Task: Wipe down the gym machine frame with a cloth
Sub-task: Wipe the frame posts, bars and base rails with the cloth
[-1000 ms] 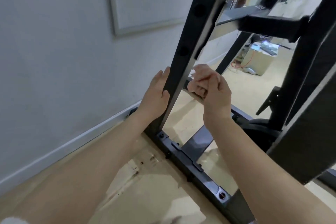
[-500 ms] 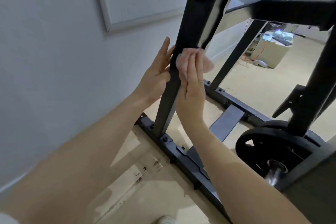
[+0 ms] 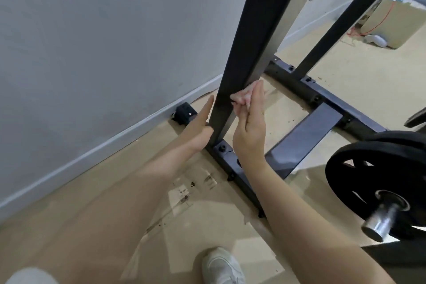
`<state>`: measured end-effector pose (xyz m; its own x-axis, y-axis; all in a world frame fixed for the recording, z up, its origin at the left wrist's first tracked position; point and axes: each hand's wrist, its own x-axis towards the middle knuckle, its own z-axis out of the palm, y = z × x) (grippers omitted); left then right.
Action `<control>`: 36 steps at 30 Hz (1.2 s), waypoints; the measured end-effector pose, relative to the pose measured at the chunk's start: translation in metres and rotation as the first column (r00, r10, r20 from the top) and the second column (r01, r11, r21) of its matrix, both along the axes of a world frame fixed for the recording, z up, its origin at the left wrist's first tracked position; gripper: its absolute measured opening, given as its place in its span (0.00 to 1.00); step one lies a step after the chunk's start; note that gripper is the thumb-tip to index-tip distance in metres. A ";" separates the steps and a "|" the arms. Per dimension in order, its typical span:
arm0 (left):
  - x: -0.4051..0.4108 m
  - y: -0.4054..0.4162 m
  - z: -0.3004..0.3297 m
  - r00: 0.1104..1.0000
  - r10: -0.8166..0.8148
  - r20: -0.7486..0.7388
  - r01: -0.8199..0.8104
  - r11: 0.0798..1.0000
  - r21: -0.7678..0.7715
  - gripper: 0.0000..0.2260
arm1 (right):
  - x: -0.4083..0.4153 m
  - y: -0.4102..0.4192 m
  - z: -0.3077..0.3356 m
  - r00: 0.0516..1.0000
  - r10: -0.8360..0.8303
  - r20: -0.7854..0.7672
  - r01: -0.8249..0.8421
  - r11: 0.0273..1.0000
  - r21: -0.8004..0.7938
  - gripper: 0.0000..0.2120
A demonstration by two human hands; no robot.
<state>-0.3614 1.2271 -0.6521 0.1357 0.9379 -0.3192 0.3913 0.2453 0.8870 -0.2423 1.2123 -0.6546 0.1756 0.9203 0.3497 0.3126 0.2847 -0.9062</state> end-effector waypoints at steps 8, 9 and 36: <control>-0.002 0.020 -0.081 0.978 -0.072 0.194 0.079 0.997 -0.027 0.44 | -0.019 0.008 -0.100 0.966 0.037 -0.257 -0.129 0.927 -0.352 0.10; -0.002 0.019 -0.083 0.975 -0.072 0.211 0.079 0.996 -0.027 0.44 | -0.022 0.012 -0.111 0.953 -0.008 -0.304 -0.120 0.909 -0.399 0.12; -0.006 -0.063 0.144 0.997 -0.073 0.016 0.069 0.981 0.183 0.38 | 0.002 -0.026 0.189 0.851 -0.156 -0.502 -0.054 0.924 -0.379 0.09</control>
